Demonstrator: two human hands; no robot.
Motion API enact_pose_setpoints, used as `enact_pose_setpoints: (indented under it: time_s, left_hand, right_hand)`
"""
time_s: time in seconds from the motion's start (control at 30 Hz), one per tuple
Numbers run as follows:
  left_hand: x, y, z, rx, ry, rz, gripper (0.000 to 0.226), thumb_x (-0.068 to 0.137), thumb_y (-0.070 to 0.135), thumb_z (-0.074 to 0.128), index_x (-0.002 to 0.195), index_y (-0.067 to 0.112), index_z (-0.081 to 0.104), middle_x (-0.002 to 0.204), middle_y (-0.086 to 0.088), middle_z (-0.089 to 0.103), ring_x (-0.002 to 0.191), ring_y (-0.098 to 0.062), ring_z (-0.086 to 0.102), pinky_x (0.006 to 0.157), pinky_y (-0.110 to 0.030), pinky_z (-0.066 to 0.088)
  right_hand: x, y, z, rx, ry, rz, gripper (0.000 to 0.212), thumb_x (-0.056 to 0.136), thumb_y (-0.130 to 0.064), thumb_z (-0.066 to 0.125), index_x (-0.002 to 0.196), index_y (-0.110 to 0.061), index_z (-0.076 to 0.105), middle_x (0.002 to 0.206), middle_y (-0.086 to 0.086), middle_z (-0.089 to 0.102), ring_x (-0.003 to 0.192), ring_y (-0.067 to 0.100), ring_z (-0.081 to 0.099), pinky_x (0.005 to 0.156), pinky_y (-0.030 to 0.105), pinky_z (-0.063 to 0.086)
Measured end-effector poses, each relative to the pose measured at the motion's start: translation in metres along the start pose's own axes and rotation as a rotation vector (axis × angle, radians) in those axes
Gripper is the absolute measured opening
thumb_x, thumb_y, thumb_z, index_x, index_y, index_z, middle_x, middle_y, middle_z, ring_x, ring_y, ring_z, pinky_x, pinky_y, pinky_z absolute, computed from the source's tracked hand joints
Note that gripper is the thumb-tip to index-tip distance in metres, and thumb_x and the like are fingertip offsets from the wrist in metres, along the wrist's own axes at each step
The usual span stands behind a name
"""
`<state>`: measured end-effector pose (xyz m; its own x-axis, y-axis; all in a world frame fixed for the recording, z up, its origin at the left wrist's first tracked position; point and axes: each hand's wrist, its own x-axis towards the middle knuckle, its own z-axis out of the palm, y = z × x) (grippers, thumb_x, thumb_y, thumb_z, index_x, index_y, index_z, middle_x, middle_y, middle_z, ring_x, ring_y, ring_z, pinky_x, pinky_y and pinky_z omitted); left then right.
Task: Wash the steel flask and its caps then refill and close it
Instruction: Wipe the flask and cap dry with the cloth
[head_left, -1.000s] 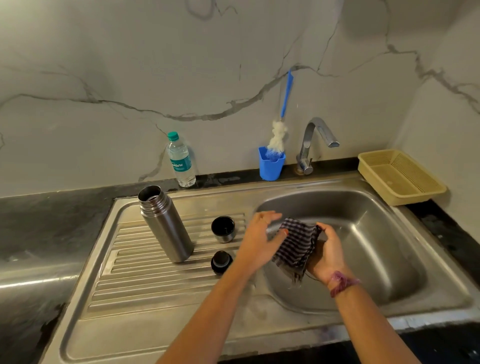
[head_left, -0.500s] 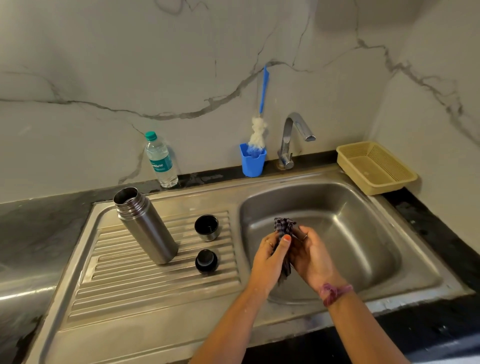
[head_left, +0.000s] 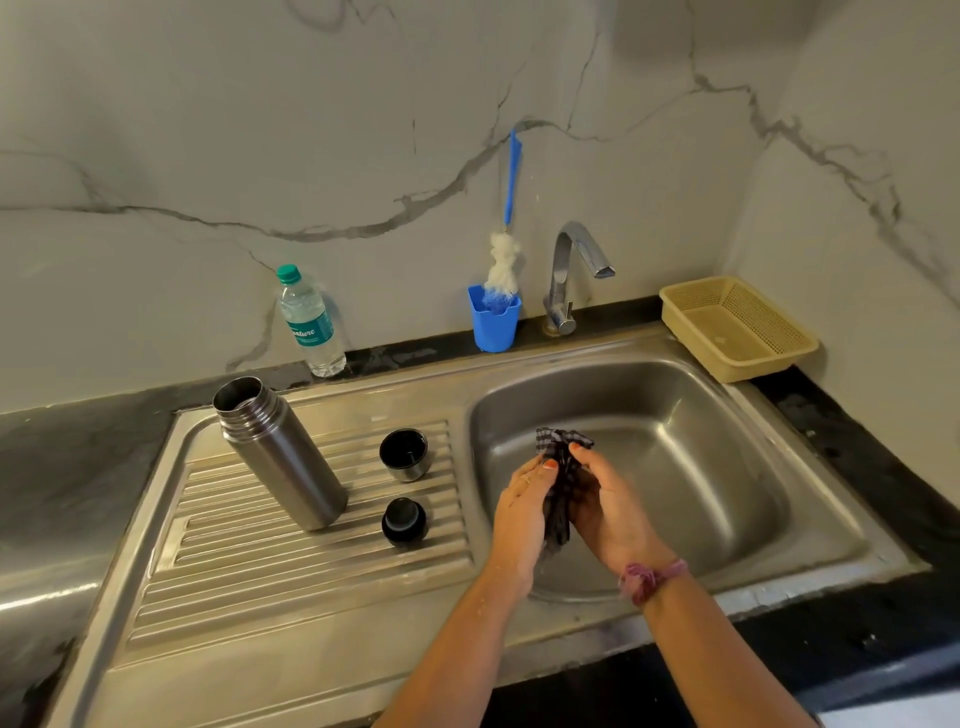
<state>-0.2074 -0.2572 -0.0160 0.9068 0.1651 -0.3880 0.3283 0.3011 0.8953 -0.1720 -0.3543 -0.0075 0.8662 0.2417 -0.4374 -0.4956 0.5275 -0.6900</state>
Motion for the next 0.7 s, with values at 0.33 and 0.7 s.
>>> enact_pose_setpoints:
  time_s: [0.33,0.7]
  left_hand:
    - [0.006,0.023,-0.013,-0.354,-0.021,-0.085,0.037,0.103,0.036,0.044,0.120,0.012,0.068,0.113,-0.010,0.074,0.101,-0.023,0.071,0.075,-0.035,0.058]
    - [0.029,0.030,-0.051,-0.337,-0.148,-0.209,0.016,0.081,0.004,0.058,0.096,0.007,0.059,0.081,-0.008,0.064,0.062,-0.018,0.059,0.042,-0.025,0.044]
  right_hand:
    - [0.001,-0.028,-0.013,0.072,0.122,0.054,0.033,0.097,-0.026,0.046,0.111,-0.005,0.066,0.100,0.013,0.073,0.093,0.027,0.066,0.088,0.041,0.051]
    - [-0.002,-0.062,-0.046,-0.053,0.136,0.120,0.026,0.096,-0.020,0.050,0.110,-0.003,0.064,0.091,0.015,0.073,0.081,0.028,0.070,0.067,0.038,0.055]
